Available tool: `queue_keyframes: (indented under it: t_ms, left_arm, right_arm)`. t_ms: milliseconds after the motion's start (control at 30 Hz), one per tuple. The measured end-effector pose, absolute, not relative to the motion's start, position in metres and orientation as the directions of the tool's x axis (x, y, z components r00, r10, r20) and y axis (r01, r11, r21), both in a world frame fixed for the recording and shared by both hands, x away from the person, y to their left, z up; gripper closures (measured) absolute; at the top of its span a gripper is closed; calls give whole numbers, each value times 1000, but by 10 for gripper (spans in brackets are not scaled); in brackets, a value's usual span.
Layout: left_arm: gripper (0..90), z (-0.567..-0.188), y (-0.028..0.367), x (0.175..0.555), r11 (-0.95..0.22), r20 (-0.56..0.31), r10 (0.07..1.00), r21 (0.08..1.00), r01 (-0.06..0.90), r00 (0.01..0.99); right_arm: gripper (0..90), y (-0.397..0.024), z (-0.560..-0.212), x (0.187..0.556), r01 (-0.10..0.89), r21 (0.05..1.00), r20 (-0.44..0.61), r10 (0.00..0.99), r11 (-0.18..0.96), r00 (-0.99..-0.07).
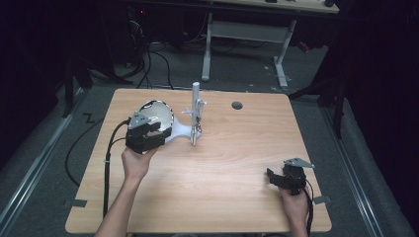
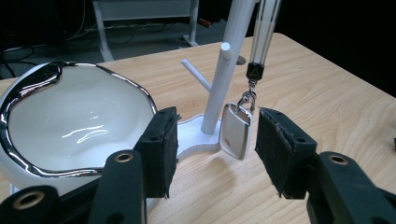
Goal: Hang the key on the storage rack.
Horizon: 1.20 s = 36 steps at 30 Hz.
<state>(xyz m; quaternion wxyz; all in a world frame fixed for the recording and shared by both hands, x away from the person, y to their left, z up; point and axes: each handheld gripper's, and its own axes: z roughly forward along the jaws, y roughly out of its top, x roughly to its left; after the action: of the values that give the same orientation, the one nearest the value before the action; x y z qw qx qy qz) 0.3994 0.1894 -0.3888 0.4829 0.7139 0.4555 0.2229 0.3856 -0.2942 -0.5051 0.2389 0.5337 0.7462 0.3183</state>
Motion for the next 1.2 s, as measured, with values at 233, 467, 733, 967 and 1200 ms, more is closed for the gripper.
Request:
queue_keyframes:
  t_ms: [233,467,733,967,1200]
  left_arm:
    - [483,-390,194,393,-115,-121,870,892,436,477]
    - [479,-392,203,386,-117,-113,879,891,438,463]
    - [480,-394,211,380,-100,-120,885,895,434,450]
    - [479,-393,216,374,-93,-122,886,898,429,447]
    - [475,-392,221,368,-93,-119,890,899,428,441]
  right_arm:
    - [247,-294,-505,386,644,730,-17,949,227,-316]
    - [246,-294,-505,386,645,730,-17,948,228,-316]
    - [247,-294,-505,386,645,730,-16,948,228,-316]
    - [247,-294,-505,386,645,730,-17,949,227,-316]
    - [247,-294,-505,386,644,730,-17,949,228,-316]
